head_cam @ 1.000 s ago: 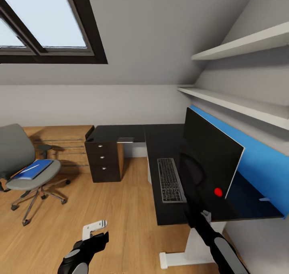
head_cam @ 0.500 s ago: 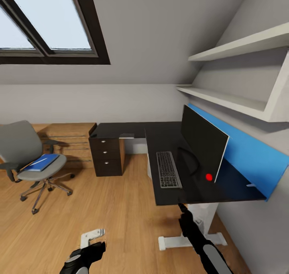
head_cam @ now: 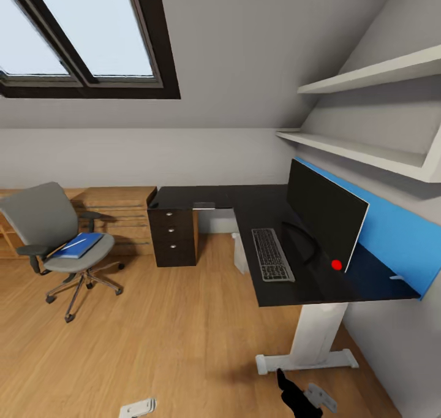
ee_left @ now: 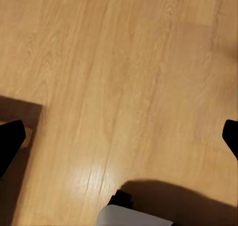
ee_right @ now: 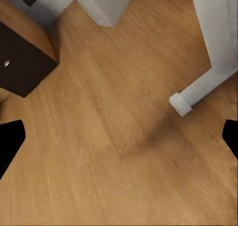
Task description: In the bedroom, organize the workspace by keeping the computer under the desk, ensuring the monitor is on the desk, placing the keyboard on the desk next to the monitor, placing the mouse on the desk next to the keyboard, moving the folder from the swivel chair onto the desk next to the mouse, stacking the notebook on top of the folder with the pen on top of the notebook, and positioning the swivel chair next to the desk.
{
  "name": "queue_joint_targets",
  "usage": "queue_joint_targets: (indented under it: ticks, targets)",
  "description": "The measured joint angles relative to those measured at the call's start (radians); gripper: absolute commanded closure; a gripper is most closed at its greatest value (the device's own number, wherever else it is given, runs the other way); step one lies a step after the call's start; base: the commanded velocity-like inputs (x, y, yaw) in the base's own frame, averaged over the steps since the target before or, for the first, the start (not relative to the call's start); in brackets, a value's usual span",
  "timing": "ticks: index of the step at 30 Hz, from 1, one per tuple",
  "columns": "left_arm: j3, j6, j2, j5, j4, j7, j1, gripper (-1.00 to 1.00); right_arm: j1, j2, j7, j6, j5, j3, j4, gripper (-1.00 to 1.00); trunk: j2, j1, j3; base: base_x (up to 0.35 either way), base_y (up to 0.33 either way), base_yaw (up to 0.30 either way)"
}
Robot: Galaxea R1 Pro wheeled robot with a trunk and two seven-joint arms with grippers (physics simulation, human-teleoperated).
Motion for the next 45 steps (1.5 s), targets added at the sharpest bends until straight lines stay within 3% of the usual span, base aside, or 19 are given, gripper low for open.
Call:
queue_joint_targets:
  ticks: [4,6,12,17,22,30,31,33,37,38,42,45]
  targets:
    - [-0.029,-0.060,-0.001,0.002,0.055,-0.013,0.000,-1.00,0.000,0.002,0.000,-0.131,0.024,0.002,0.052,-1.00,0.000,0.000,0.000,-0.001,0.330,0.000]
    - [-0.061,-0.125,-0.002,0.002,0.119,-0.056,0.000,-1.00,0.000,0.005,0.001,-0.177,0.031,0.004,0.067,-1.00,0.000,0.000,0.000,0.000,0.331,0.000]
    - [-0.079,-0.193,-0.013,-0.001,0.185,-0.131,0.000,-1.00,0.000,0.007,0.004,-0.214,0.054,0.020,0.111,-1.00,0.000,0.000,0.000,0.000,0.331,0.000]
    - [-0.081,-0.202,-0.021,-0.001,0.195,-0.142,0.000,-1.00,0.000,0.007,0.002,-0.224,0.139,0.054,0.129,-1.00,0.000,0.000,0.000,0.000,0.238,0.000]
    - [-0.080,-0.212,-0.023,-0.006,0.200,-0.142,0.000,-1.00,0.000,0.007,0.001,-0.224,0.160,0.062,0.131,-1.00,0.000,0.000,0.000,0.000,0.038,0.000]
    - [-0.080,-0.251,-0.024,-0.003,0.222,-0.143,0.000,-1.00,0.000,0.021,0.003,-0.231,0.165,0.069,0.130,-1.00,0.042,-0.023,0.018,0.000,0.001,-0.007]
    - [-0.079,-0.251,-0.030,-0.003,0.238,-0.144,0.000,-1.00,0.000,0.022,0.003,-0.232,0.165,0.069,0.130,-1.00,0.049,-0.027,0.021,0.000,0.000,0.017]
    - [-0.074,-0.250,-0.068,-0.003,0.314,-0.185,0.000,-1.00,0.000,0.029,0.001,-0.232,0.163,0.068,0.131,-1.00,0.063,-0.034,0.027,0.000,0.000,0.074]
    - [-0.071,-0.249,-0.100,-0.004,0.400,-0.258,0.000,-1.00,0.000,0.044,-0.011,-0.235,0.160,0.065,0.140,-1.00,0.091,-0.050,0.039,0.000,0.000,0.215]
    - [-0.069,-0.253,-0.110,-0.001,0.465,-0.300,0.000,-1.00,0.000,0.051,-0.095,-0.291,0.159,0.061,0.156,-1.00,0.098,-0.054,0.042,0.000,0.000,0.287]
    - [-0.069,-0.259,-0.113,-0.003,0.487,-0.314,0.000,-1.00,0.000,0.051,-0.116,-0.306,0.159,0.062,0.158,-1.00,0.126,-0.069,0.055,0.000,0.000,0.291]
    - [-0.068,-0.304,-0.112,-0.004,0.490,-0.316,0.000,-1.00,0.000,0.051,-0.120,-0.322,0.156,0.062,0.158,-1.00,0.133,-0.073,0.058,0.000,0.000,0.292]
